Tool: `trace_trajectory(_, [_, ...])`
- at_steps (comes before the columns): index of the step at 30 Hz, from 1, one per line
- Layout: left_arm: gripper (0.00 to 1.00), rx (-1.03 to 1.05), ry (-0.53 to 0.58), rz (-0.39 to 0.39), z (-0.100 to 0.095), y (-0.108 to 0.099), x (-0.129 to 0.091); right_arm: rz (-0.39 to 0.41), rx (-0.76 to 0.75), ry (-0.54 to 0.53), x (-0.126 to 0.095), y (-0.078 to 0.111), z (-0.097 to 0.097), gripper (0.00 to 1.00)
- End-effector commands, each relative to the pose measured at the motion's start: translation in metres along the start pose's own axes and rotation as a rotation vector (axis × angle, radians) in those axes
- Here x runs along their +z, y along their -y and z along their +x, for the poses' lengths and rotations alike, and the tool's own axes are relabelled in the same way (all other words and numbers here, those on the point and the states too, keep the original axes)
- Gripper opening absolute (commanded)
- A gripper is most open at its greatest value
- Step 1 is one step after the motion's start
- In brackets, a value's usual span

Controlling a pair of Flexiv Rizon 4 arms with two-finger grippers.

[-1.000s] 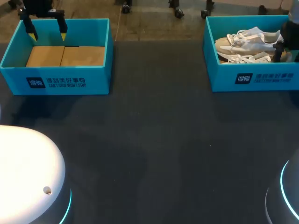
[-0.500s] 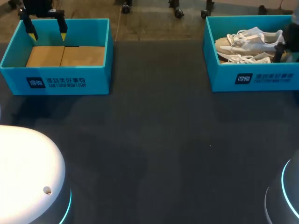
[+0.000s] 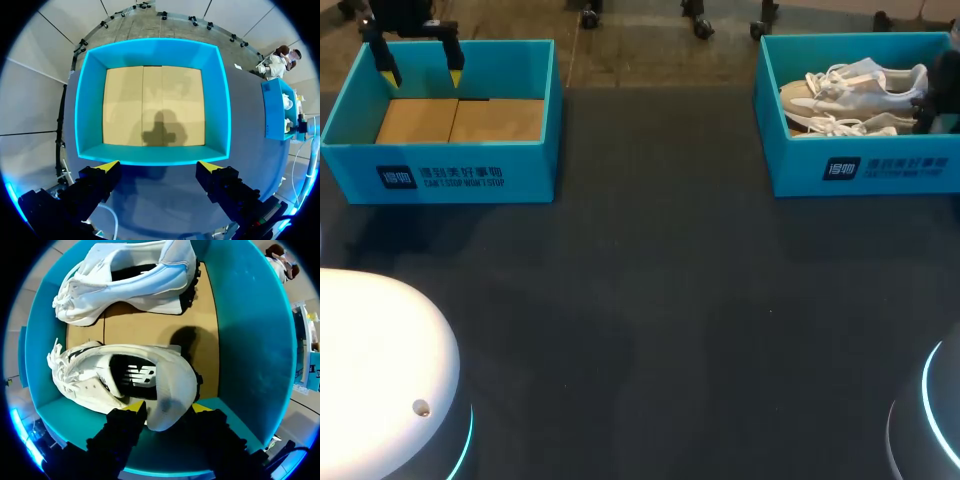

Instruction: Take the shoe out of the shoebox, open the shoe tongue, remove and reinsert the insole, then place the shoe into the shoebox

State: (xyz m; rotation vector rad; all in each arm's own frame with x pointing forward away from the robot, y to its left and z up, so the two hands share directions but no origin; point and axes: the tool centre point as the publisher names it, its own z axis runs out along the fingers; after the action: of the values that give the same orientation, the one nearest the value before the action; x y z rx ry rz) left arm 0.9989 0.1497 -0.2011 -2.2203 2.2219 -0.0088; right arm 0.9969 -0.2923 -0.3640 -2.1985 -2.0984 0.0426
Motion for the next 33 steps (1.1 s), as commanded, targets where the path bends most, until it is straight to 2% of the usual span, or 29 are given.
trace_trajectory(1, [1.00,0.000,0.001,-0.001,0.000,0.000,0.000,-0.017,0.007,0.001,0.006,0.005,0.005,0.00])
trace_trajectory(8, [1.00,0.000,0.001,-0.001,0.000,0.000,0.000,-0.063,0.054,0.037,-0.011,0.006,0.007,0.00])
trace_trajectory(18, [1.00,0.000,0.001,-0.001,0.000,0.000,0.000,-0.073,0.095,0.039,-0.015,0.004,-0.002,0.00])
trace_trajectory(33, [1.00,0.000,0.001,-0.001,0.000,0.000,0.000,-0.075,0.096,0.080,-0.023,-0.004,-0.003,0.00])
